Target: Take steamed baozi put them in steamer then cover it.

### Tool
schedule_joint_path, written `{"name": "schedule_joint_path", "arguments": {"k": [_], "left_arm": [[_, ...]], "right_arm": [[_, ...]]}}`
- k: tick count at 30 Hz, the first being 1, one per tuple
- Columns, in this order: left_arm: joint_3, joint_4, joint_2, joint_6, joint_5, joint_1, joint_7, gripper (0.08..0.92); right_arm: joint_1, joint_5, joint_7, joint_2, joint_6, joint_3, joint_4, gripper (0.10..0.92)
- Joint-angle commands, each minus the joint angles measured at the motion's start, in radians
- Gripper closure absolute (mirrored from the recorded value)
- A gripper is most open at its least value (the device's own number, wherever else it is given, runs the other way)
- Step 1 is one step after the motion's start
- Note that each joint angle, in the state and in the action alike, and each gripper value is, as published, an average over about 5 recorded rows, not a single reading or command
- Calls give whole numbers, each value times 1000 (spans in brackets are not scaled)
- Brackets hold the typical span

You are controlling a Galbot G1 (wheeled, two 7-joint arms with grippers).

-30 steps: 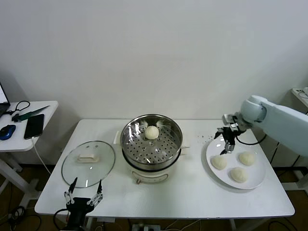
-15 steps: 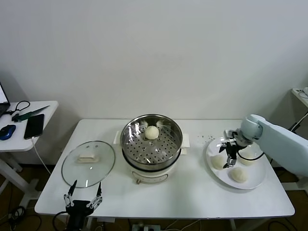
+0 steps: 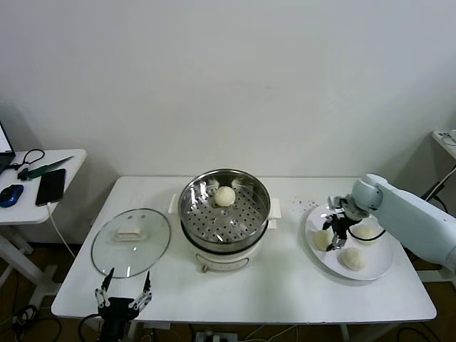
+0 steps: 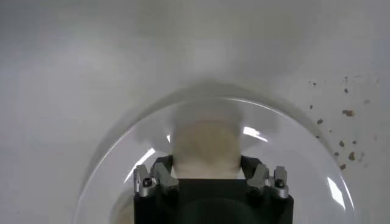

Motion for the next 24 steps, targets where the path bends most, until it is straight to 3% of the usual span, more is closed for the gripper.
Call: {"name": "schedule_joint_path", "arguments": {"k": [1, 9, 14, 24], "left_arm": [[0, -2, 1, 0, 1, 1, 0, 177], [1, -11, 7, 0, -2, 14, 0, 177], [6, -22, 11, -2, -6, 18, 3, 177], [39, -47, 18, -3, -12, 23, 5, 177]], "right_arm": [[-6, 2, -2, 4, 1, 4, -12, 354], [189, 129, -1, -47, -9, -130, 42, 370], [484, 326, 3, -35, -25, -352, 55, 365], [855, 681, 26, 185, -105, -600, 94, 365]]}}
